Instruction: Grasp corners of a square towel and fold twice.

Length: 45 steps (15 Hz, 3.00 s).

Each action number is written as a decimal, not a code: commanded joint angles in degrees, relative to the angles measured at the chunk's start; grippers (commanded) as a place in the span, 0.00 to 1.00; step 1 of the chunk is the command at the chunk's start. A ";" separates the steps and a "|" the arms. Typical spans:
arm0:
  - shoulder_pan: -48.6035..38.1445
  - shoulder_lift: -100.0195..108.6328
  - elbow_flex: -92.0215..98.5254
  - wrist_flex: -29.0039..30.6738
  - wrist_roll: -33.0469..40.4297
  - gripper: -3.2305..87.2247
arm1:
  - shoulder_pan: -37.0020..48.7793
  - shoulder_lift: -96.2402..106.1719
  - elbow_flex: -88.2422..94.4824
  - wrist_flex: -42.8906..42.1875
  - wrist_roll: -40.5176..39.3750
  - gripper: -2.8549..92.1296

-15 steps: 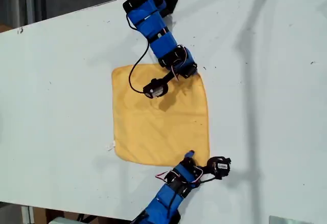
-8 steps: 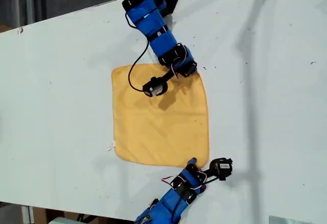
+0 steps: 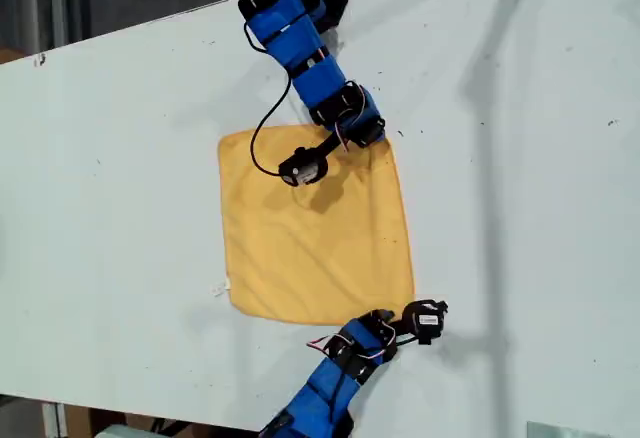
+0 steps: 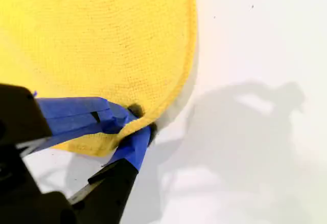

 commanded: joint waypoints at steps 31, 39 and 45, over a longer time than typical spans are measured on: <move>-97.12 9.93 -25.75 7.29 105.56 0.03 | 72.69 12.83 -20.13 -10.20 -45.97 0.03; -97.29 6.94 -19.60 1.85 108.63 0.03 | 74.79 2.20 -21.53 -10.37 -46.67 0.03; -87.45 28.30 7.56 -4.57 103.97 0.03 | 68.91 17.14 -1.49 -12.83 -44.03 0.03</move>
